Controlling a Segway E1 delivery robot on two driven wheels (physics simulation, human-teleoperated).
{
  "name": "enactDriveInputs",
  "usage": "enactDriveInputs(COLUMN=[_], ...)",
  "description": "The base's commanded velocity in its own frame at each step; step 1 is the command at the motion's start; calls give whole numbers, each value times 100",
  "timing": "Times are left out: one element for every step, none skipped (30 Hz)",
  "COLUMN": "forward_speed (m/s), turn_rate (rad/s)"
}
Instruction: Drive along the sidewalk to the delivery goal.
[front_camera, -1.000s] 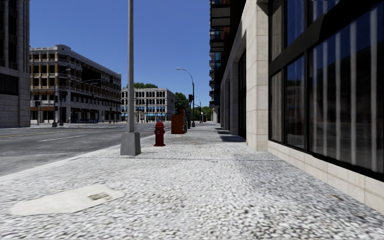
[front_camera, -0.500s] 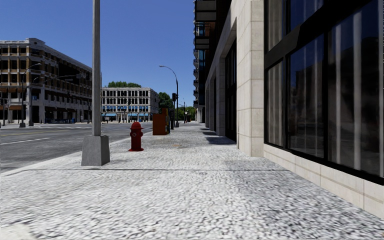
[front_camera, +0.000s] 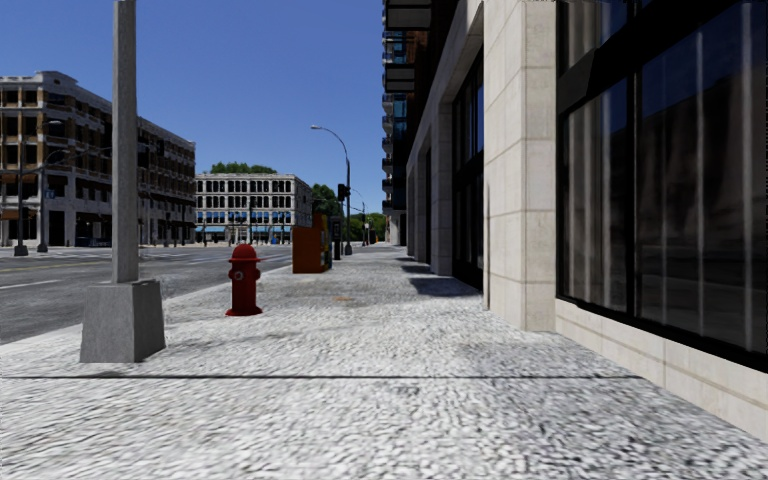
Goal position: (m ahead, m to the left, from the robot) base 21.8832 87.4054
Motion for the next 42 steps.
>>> enactDriveInputs(forward_speed=[164, 164, 176, 193, 200, 200, 199, 199, 199, 199, 199, 199, 199, 199, 199, 199, 199, 200, 200, 200, 200, 200, 200, 200, 200, 200, 200, 200, 200, 200, 200, 200, 200, 200, 200, 200, 200, 200, 200, 200, 200, 200], turn_rate=[0, 0, 0, 0, 0, 0, 0, 0, 0, 0, 0, 0, 0, 0, 0, 0, 0, 0, 0, 0, 0, 0, 0, 0, 0, 0, 0, 0, 0, 0, 0, 0, 0, 0, 0, 0, 0, 0, 0, 0, 0, 0])
